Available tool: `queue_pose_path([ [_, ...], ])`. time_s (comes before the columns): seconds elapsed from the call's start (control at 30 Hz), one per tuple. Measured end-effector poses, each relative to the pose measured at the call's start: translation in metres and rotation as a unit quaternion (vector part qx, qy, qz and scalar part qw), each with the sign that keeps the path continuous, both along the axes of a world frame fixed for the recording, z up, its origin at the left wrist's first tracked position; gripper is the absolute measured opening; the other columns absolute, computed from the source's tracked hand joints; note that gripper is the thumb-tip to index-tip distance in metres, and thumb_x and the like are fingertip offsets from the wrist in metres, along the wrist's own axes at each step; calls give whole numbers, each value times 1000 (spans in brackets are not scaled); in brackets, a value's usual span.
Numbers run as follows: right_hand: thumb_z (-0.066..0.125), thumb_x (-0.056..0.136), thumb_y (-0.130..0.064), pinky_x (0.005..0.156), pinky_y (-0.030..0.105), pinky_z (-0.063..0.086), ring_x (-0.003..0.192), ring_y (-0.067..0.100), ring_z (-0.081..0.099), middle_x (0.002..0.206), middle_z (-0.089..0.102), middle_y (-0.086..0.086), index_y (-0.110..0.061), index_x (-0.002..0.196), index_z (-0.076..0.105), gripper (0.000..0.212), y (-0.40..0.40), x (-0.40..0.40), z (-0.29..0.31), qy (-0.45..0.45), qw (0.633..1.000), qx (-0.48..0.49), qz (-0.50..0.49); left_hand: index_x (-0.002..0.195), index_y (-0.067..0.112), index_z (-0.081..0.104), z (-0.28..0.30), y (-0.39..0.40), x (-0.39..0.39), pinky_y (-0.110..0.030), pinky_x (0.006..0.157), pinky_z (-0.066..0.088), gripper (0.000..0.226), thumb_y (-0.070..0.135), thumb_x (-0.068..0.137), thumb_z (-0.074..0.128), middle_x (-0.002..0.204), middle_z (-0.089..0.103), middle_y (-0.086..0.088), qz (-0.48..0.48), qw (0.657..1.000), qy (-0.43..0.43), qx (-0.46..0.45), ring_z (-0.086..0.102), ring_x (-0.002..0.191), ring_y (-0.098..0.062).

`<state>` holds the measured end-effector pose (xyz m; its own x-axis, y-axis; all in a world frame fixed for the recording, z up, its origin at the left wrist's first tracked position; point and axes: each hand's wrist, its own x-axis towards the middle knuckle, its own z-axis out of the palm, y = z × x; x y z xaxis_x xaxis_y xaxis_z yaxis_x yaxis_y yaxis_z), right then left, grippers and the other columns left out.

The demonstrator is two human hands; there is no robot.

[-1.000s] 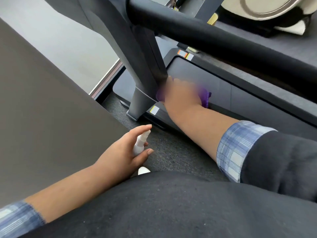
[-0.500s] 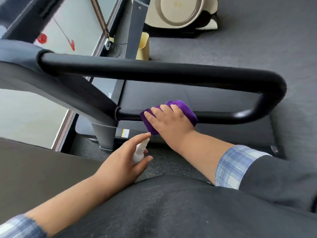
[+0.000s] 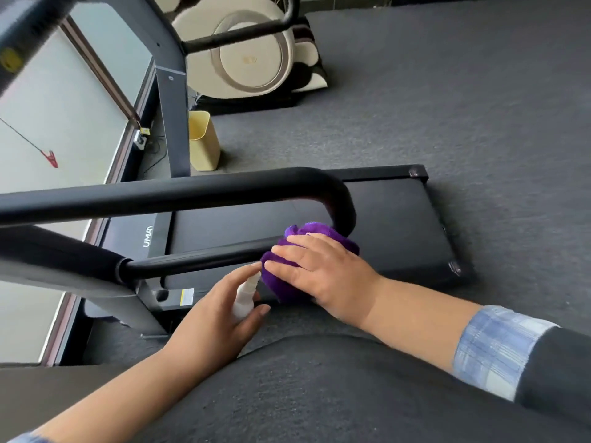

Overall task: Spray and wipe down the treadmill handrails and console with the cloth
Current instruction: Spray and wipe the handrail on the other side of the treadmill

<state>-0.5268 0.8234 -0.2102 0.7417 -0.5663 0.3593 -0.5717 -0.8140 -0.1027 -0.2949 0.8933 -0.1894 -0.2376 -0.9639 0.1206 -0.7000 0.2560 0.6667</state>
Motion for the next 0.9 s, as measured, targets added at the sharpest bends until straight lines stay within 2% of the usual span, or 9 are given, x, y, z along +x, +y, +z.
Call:
queue_pose_path([
  [0.07, 42, 106, -11, 110, 53, 38, 136, 33, 45, 147, 51, 8, -19, 144, 50, 40, 8, -14, 21, -117, 993, 15, 13, 131, 69, 26, 4, -1, -14, -6, 84, 42, 64, 51, 78, 58, 114, 55, 39, 25, 999, 19, -26, 59, 99, 14],
  [0.2, 69, 95, -15, 108, 54, 41, 134, 39, 47, 143, 48, 17, -6, 139, 47, 50, -3, -36, 67, -273, 961, 0, 49, 136, 49, 35, 20, -4, -45, -13, 90, 46, 61, 39, 81, 62, 123, 52, 41, 47, 993, 50, -99, 58, 106, 13],
  [0.3, 76, 89, -12, 113, 50, 37, 135, 37, 45, 142, 45, 17, 2, 139, 45, 61, -19, -40, 86, -352, 934, 27, 53, 137, 56, 28, 38, -7, -70, -17, 85, 48, 67, 35, 83, 62, 112, 60, 30, 54, 987, 67, -136, 65, 95, 2],
  [0.4, 78, 84, -16, 117, 42, 34, 134, 33, 46, 142, 45, 13, -2, 142, 43, 69, -37, -37, 89, -356, 933, 44, 22, 136, 56, 27, 41, -6, -91, -34, 82, 53, 65, 35, 85, 62, 103, 60, 20, 78, 983, 71, -149, 67, 91, -11],
  [0.5, 85, 73, -13, 115, 41, 35, 132, 31, 47, 145, 48, 15, -4, 146, 45, 83, -50, -37, 82, -329, 940, 88, 4, 136, 57, 28, 36, 0, -104, -45, 81, 54, 65, 35, 85, 62, 98, 61, 18, 99, 984, 58, -136, 67, 90, -19],
  [0.57, 85, 71, -13, 116, 37, 34, 131, 28, 47, 144, 50, 14, -5, 146, 45, 85, -55, -43, 75, -332, 936, 118, 8, 136, 58, 28, 36, 6, -109, -40, 81, 54, 65, 36, 85, 61, 96, 62, 16, 107, 986, 44, -123, 66, 88, -15],
  [0.67, 77, 75, -24, 116, 19, 27, 131, 19, 45, 141, 52, 12, -9, 144, 46, 77, -55, -56, 58, -345, 929, 134, -8, 136, 58, 28, 38, 12, -112, -34, 78, 53, 64, 38, 85, 61, 97, 61, 19, 114, 987, 30, -108, 65, 85, -8],
  [0.8, 82, 81, -28, 115, 20, 30, 135, 10, 44, 145, 51, -3, -21, 146, 47, 74, -47, -79, 22, -320, 906, 268, -76, 136, 55, 29, 39, 15, -110, -39, 71, 55, 63, 36, 86, 62, 99, 60, 20, 102, 989, 26, -105, 66, 81, -12],
  [0.9, 77, 83, -42, 102, 1, 26, 126, -4, 45, 138, 51, -16, -31, 146, 46, 72, -36, -89, 6, -282, 889, 334, -139, 136, 57, 28, 39, 17, -106, -35, 71, 55, 63, 39, 86, 61, 100, 60, 21, 92, 991, 16, -98, 64, 80, -7],
])
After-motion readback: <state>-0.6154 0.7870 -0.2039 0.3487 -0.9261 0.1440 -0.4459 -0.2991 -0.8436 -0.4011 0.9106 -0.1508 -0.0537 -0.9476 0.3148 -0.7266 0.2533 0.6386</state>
